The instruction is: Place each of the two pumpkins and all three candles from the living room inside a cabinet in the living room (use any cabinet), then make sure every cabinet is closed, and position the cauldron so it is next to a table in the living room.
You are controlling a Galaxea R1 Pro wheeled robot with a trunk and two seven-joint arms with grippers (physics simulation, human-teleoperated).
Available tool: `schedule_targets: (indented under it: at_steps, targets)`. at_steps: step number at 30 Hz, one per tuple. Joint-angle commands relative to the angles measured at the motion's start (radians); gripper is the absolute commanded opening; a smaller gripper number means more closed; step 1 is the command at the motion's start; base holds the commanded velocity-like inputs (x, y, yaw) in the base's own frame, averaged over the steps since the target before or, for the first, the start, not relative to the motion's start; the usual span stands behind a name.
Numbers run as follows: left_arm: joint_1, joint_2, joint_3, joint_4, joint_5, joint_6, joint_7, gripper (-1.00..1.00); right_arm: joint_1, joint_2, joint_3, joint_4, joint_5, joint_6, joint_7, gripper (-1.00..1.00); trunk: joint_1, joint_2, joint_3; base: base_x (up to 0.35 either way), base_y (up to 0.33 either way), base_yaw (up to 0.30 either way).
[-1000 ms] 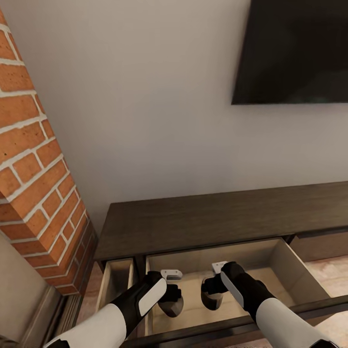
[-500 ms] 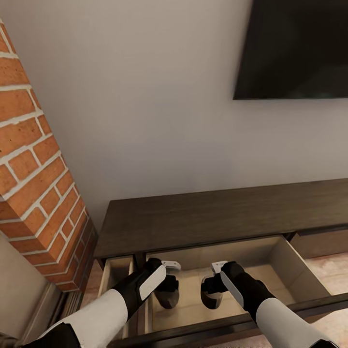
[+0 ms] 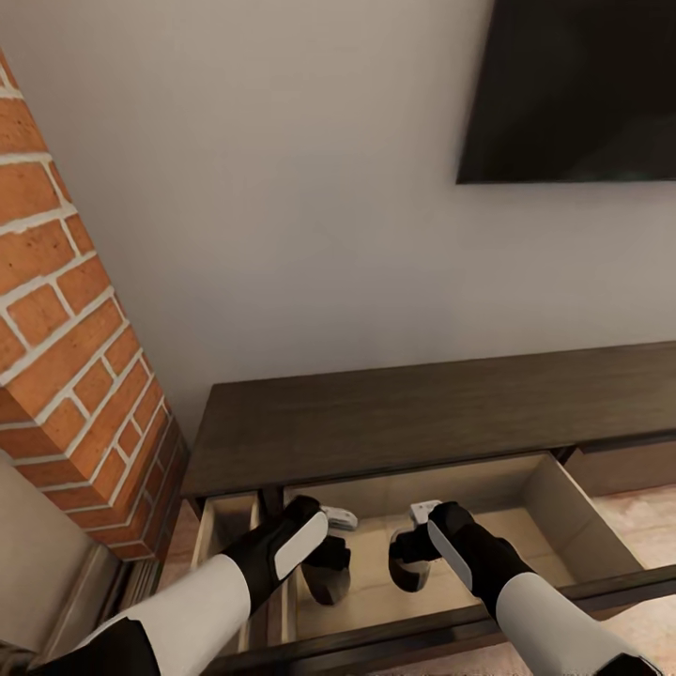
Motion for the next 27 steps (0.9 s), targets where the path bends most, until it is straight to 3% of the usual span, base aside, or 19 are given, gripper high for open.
schedule_targets:
  at_steps: [1, 9, 15, 27]
  targets:
    - [-0.001, 0.000, -0.013, -0.003, 0.009, 0.002, 0.005, -1.00, -0.003, -0.002, 0.006, -0.002, -0.002, 0.004, 0.000, -1.00, 0.000, 0.000, -0.002, 0.000, 0.000, 0.000]
    - [-0.001, 0.000, -0.030, -0.019, 0.004, 0.021, -0.001, -1.00, -0.010, -0.001, 0.005, -0.003, -0.002, 0.004, 0.000, -1.00, 0.000, 0.000, -0.015, 0.000, 0.000, 0.000]
    - [-0.001, 0.000, -0.078, -0.050, 0.004, 0.033, -0.004, -1.00, -0.011, -0.001, 0.005, -0.003, -0.002, 0.004, -0.001, -1.00, 0.000, 0.000, -0.024, 0.000, 0.000, 0.000]
    - [-0.001, 0.000, -0.086, -0.052, 0.002, 0.029, -0.003, -1.00, -0.016, -0.003, 0.004, -0.003, -0.002, 0.005, 0.000, -1.00, 0.000, 0.000, -0.042, 0.000, 0.000, 0.000]
